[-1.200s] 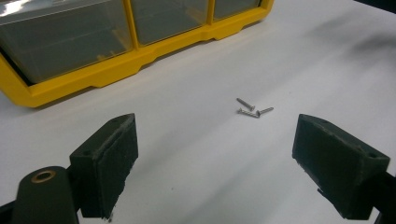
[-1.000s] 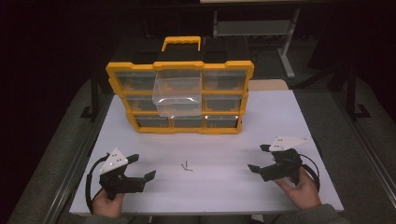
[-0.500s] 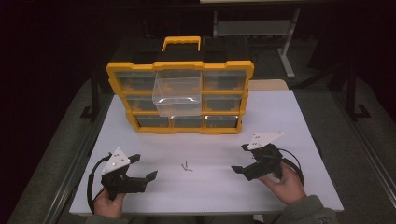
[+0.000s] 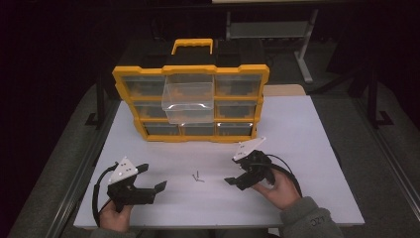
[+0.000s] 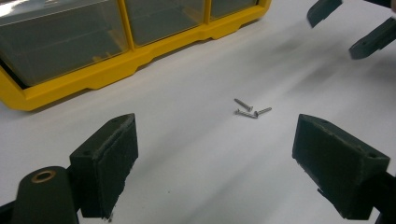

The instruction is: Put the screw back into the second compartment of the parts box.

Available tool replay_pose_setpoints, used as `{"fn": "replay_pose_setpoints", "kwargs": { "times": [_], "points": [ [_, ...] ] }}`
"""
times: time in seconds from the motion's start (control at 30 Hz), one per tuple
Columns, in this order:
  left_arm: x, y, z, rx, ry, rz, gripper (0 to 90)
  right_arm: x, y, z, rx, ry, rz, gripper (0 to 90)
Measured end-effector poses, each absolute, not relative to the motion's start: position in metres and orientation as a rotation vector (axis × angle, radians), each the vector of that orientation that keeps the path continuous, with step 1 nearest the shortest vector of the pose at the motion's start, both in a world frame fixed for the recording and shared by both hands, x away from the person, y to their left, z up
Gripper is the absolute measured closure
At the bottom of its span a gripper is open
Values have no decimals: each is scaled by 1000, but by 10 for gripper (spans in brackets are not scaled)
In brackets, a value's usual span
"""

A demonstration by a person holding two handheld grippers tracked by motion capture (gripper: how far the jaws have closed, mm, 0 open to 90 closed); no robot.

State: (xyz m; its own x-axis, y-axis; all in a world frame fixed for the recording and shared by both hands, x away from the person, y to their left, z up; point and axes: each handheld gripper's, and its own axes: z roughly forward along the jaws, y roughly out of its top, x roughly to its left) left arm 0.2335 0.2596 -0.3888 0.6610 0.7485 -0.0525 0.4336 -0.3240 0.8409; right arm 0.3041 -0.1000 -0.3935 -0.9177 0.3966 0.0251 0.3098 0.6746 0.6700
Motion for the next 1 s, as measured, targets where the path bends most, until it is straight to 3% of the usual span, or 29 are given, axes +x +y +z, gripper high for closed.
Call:
{"fn": "replay_pose_setpoints", "kwargs": {
  "times": [0.67, 1.0],
  "points": [
    [234, 260, -388, 1956, 920, 434, 139, 324, -30, -412, 427, 2892, 1009, 472],
    [235, 262, -389, 1949, 935, 426, 139, 330, -12, -426, 399, 2954, 984, 662]
  ]
}}
